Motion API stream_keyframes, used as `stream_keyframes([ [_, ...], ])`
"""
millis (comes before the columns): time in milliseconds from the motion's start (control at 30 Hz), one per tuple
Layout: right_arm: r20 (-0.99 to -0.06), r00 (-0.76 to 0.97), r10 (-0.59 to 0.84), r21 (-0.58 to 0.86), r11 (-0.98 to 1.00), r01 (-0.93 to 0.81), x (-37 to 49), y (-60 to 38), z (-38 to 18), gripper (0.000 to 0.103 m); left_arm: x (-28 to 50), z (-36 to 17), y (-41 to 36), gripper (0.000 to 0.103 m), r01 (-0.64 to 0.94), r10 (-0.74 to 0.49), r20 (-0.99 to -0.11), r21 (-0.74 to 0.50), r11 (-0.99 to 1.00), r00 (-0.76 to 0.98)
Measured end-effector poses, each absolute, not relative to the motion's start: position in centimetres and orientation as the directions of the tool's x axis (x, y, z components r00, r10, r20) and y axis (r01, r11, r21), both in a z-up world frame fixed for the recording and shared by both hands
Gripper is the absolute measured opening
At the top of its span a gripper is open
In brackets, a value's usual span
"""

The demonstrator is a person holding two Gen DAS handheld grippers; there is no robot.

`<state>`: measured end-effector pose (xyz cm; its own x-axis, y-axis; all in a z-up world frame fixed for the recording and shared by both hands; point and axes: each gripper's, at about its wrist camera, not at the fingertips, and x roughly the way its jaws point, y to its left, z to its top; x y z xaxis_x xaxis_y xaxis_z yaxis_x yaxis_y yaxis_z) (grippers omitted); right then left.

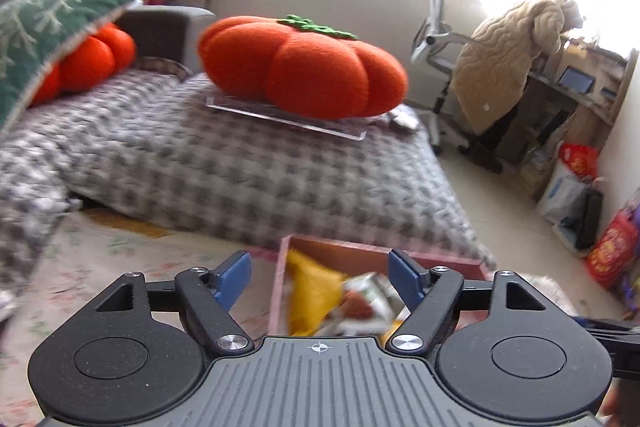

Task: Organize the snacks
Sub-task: 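Carry both snacks over the pink box and release them inside, then withdraw both open tools from the box toward the remaining snacks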

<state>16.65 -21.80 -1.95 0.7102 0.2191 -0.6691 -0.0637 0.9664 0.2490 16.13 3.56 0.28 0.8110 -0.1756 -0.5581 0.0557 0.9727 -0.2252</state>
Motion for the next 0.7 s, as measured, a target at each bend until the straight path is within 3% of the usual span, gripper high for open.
stream_keyframes([
  [333, -0.733, 0.63, 0.255, 0.213, 0.966, -0.143, 10.7, -21.9, -1.6, 0.063, 8.7, -1.1, 3.4, 0.076, 0.117, -0.123, -0.673, -0.055, 0.992, 0.73],
  [567, -0.778, 0.57, 0.263, 0.247, 0.963, -0.107, 7.5, -22.9, -2.0, 0.063, 5.4, -1.9, 1.7, 0.077, 0.204, -0.145, -0.686, 0.005, 0.979, 0.713],
  [700, -0.793, 0.539, 0.285, 0.23, 0.958, -0.169, 5.8, -22.5, -2.1, 0.063, 4.6, -2.9, 0.0, 0.078, 0.282, -0.157, -0.687, 0.074, 0.957, 0.71],
])
